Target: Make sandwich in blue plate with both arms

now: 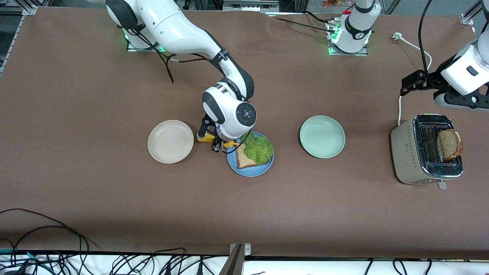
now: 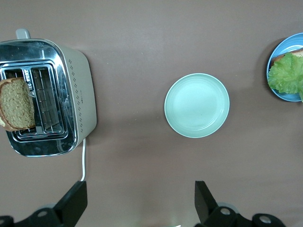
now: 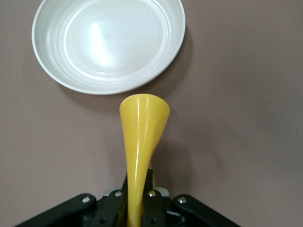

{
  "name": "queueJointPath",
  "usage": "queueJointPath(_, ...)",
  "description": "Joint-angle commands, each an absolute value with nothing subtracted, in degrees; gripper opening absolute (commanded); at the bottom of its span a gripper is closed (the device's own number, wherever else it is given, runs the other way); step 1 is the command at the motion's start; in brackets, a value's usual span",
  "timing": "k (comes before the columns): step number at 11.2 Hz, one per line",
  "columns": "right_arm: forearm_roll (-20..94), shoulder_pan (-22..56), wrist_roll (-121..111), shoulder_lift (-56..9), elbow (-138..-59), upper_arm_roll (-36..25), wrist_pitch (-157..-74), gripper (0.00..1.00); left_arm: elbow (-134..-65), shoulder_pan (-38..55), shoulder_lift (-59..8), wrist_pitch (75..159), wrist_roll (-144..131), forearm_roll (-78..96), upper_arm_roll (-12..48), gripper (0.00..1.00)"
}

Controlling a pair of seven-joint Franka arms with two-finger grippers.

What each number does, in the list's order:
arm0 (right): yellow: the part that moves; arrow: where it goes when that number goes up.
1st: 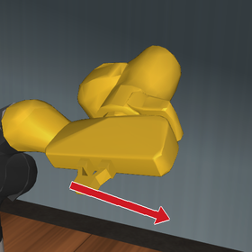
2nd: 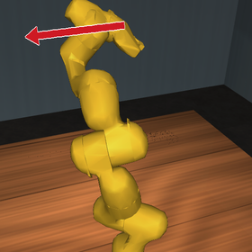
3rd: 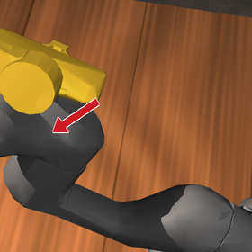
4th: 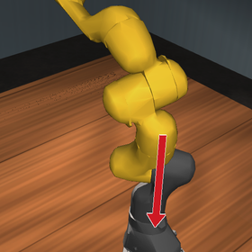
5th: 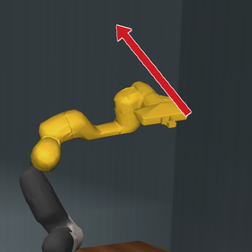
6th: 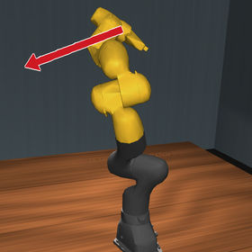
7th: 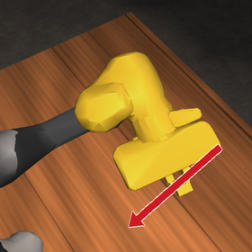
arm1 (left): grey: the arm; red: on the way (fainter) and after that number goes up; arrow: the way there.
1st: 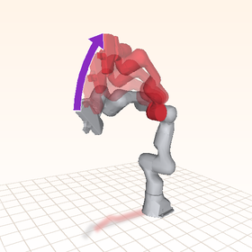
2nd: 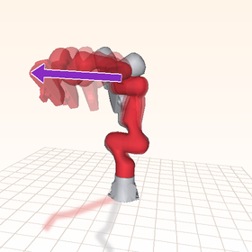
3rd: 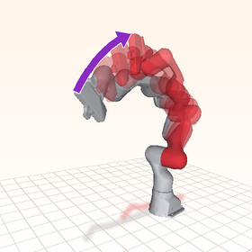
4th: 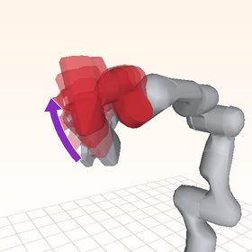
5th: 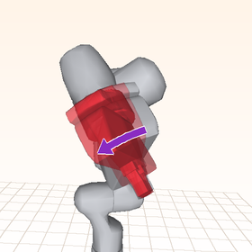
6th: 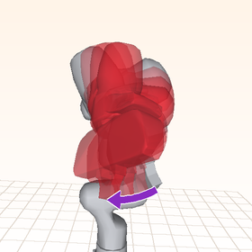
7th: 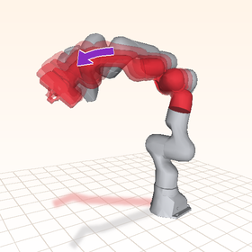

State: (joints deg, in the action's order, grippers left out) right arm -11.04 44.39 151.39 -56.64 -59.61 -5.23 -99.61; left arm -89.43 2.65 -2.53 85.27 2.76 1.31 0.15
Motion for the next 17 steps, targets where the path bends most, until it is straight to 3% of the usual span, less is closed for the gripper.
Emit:
queueJointPath(1, -12.83, 46.84, 153.81, -59.06, -56.34, -6.24, -99.75, 0.0, -89.56, 2.64, -2.11, 85.52, 4.04, 0.79, 0.0, 1.0)
queueJointPath(5, -12.74, 46.15, 151.8, -58.45, -56.34, -10.27, -97.66, 0.0, -89.56, 2.64, -2.11, 85.52, 4.04, 0.79, -0.09, 1.0)
queueJointPath(9, -12.3, 39.22, 146.01, -57.14, -56.34, -11.25, -97.3, 0.0, -89.56, 2.64, -2.11, 85.52, 4.04, 0.79, -0.09, 1.0)
queueJointPath(13, -12.13, 30.69, 133.9, -51.53, -56.42, -11.25, -96.24, 0.0, -89.47, 2.64, -2.28, 85.61, 4.04, 0.79, -0.17, 1.0)
queueJointPath(17, -4.59, 22.17, 121.67, -46.76, -56.51, -10.55, -95.62, 0.0, -89.38, 2.55, -2.46, 85.61, 4.04, 0.79, -0.18, 1.0)
